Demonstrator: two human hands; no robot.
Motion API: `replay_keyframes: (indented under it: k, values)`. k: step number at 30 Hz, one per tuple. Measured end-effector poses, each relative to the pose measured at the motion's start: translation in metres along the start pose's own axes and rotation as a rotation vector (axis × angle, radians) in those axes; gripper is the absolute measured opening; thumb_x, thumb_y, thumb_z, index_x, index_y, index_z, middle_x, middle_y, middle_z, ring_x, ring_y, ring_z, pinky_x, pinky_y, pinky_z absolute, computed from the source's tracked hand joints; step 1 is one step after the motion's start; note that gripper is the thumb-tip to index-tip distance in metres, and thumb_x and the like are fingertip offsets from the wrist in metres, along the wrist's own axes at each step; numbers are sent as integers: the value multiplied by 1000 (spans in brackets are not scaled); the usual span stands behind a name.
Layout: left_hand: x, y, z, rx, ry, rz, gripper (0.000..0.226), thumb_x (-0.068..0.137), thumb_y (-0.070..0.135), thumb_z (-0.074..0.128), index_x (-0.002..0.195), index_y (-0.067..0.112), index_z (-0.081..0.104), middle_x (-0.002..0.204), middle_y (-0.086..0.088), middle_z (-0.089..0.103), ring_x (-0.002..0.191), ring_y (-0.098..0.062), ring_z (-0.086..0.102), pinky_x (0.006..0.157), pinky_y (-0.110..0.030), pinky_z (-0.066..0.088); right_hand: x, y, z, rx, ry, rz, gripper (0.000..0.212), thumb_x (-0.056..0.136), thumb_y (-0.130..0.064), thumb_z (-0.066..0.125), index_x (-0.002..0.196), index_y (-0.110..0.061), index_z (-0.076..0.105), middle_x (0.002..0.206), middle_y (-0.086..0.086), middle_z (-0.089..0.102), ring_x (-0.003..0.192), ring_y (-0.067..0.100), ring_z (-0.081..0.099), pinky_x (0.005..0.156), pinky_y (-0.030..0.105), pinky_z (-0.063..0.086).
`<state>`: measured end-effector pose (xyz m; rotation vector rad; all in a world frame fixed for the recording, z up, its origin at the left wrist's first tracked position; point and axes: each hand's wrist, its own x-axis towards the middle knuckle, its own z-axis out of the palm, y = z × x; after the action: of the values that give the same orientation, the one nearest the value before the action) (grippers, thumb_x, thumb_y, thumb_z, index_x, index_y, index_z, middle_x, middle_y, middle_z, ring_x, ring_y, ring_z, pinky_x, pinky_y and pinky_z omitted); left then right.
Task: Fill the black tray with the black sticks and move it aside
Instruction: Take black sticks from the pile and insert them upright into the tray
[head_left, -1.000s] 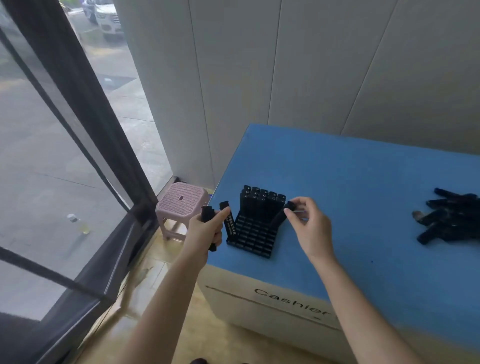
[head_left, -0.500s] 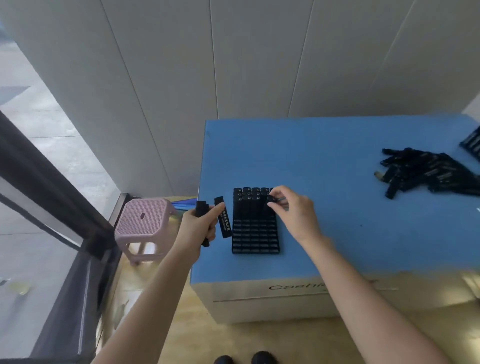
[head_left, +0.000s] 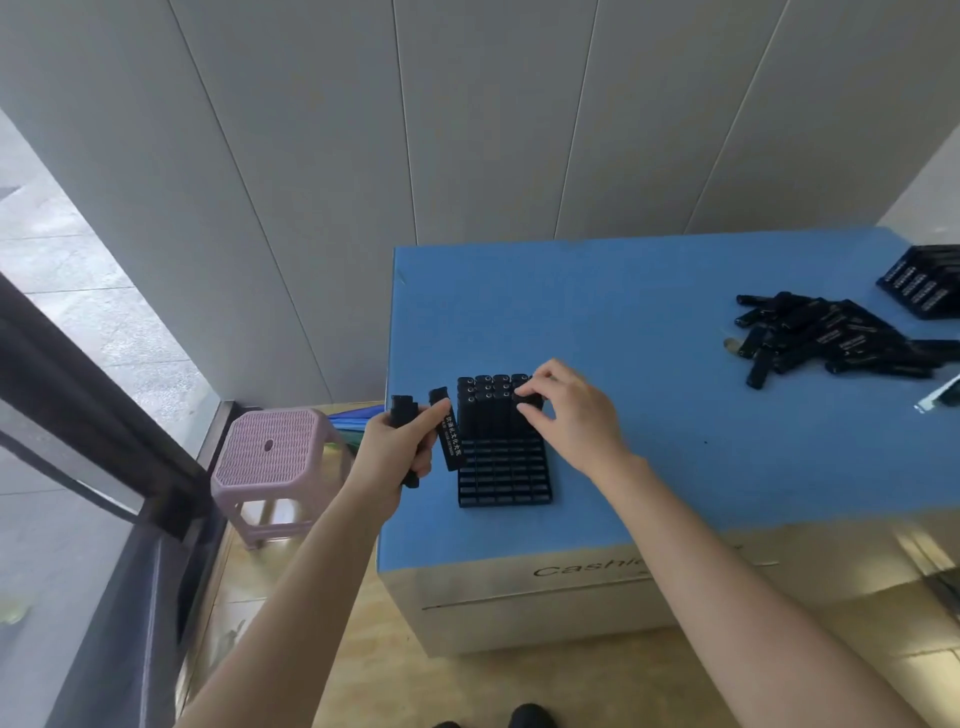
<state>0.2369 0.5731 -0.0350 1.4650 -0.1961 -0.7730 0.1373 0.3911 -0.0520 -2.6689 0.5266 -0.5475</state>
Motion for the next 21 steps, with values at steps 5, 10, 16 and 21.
replay_keyframes:
  k: [5,10,16,21]
  values:
    - [-1,1,12,17,-67,12,23,88,20,62,71,8,53,61,-4,51,37,-10,31,39,-20,29,-20,-21,-2,511,-13,220,18,95,-23,48,99,-21,65,83,-10,61,66,5,55,66,22,47]
    - [-4,-3,32,114,-293,-15,20,88,20,62,74,10,52,59,-1,48,40,-10,32,40,-20,28,-26,-32,-6,903,-267,400,30,98,-32,40,106,-18,66,83,4,64,74,17,58,74,20,46]
    - [-5,-4,51,130,-390,16,30,90,21,59,60,21,63,56,1,45,40,-10,31,40,-19,27,-23,-17,-27,1300,-457,411,26,97,-22,42,104,-18,68,79,3,69,83,16,63,91,35,46]
    - [-4,-10,60,164,-335,14,29,88,21,63,64,11,49,52,3,41,41,-10,32,40,-19,30,-29,-6,-31,1275,-389,467,13,93,-15,52,93,-17,65,95,2,65,84,9,58,72,15,49]
